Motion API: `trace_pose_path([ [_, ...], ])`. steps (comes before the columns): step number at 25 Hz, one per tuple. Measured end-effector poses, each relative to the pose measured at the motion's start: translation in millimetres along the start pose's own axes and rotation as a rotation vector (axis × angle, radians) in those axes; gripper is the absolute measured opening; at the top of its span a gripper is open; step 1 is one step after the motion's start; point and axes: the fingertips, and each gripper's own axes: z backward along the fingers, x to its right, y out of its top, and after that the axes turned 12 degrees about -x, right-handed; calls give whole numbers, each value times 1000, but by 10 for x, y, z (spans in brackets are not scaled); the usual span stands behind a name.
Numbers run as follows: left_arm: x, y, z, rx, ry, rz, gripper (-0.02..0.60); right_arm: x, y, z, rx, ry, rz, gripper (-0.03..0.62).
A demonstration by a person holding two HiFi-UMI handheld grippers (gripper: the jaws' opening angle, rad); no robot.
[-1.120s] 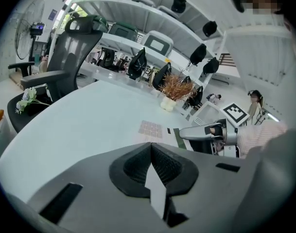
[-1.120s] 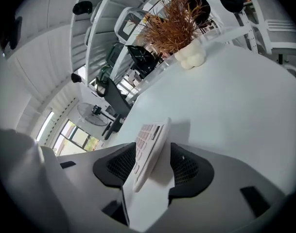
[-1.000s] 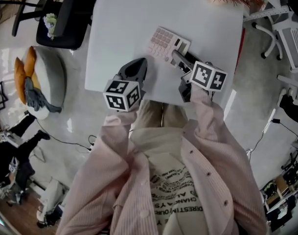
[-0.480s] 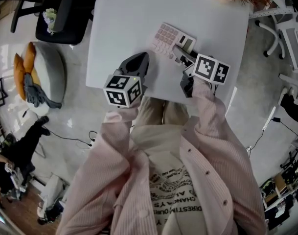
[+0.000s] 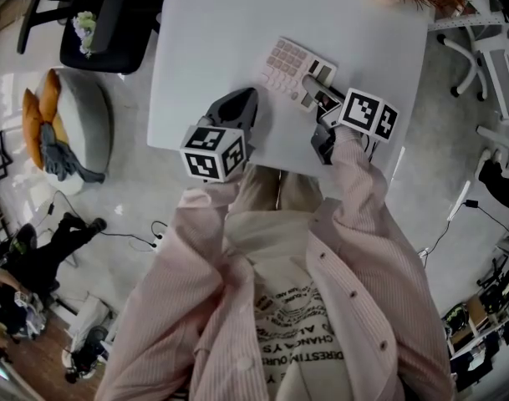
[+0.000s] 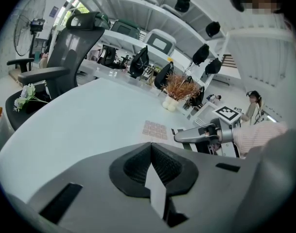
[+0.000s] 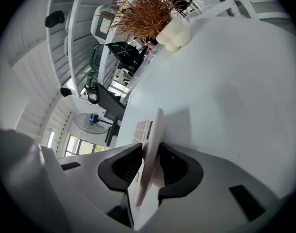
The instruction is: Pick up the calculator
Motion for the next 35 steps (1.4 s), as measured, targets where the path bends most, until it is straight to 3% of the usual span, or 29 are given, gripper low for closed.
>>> trace_pose_path([
  [20, 38, 199, 80, 29, 10, -14, 2, -108, -10, 139, 29, 86, -39, 89],
  [35, 97, 406, 446, 78, -14, -97, 2, -485, 41, 475, 121, 151, -40, 87],
])
